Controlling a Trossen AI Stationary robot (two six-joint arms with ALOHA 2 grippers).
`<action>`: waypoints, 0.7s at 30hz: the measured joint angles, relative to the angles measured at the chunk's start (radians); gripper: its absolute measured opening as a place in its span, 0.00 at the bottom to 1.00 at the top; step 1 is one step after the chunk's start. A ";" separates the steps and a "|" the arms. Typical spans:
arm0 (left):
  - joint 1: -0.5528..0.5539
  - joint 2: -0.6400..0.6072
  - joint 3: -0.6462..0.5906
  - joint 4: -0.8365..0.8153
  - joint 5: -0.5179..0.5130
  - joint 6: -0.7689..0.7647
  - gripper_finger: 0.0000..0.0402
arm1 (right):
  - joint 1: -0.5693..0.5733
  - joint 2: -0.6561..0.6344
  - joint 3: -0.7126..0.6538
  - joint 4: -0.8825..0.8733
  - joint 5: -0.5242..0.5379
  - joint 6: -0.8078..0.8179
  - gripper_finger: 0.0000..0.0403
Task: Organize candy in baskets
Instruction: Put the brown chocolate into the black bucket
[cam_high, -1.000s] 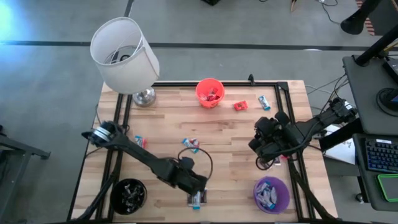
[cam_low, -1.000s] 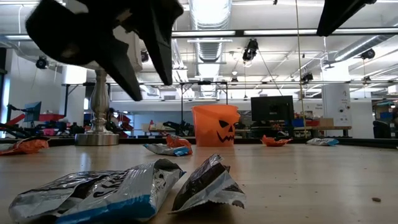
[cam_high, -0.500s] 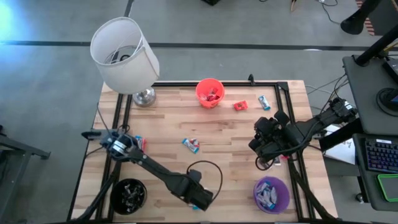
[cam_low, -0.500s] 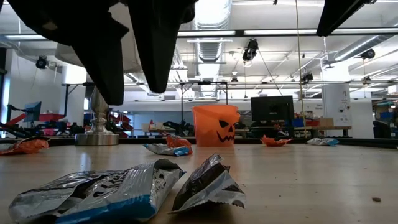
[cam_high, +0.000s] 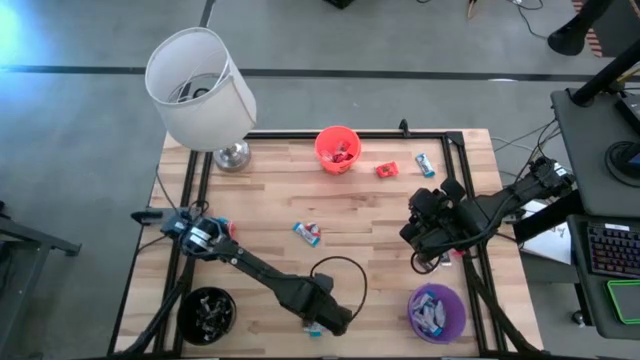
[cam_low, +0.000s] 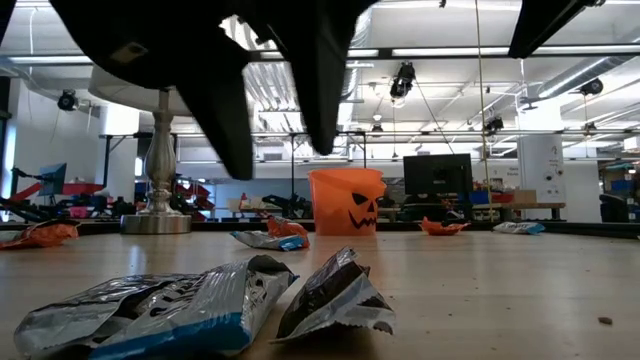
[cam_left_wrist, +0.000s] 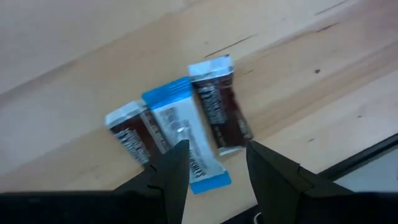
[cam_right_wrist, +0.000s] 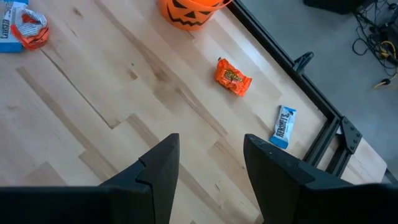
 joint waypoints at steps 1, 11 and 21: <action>0.002 0.000 -0.002 0.014 0.000 0.007 0.35 | 0.000 0.000 0.000 0.001 0.000 0.000 0.42; 0.014 0.000 -0.048 0.120 -0.005 0.049 0.35 | 0.000 0.000 0.000 0.004 -0.003 0.000 0.42; 0.021 0.017 -0.056 0.189 -0.001 0.096 0.35 | 0.000 0.000 0.000 0.004 -0.007 0.000 0.42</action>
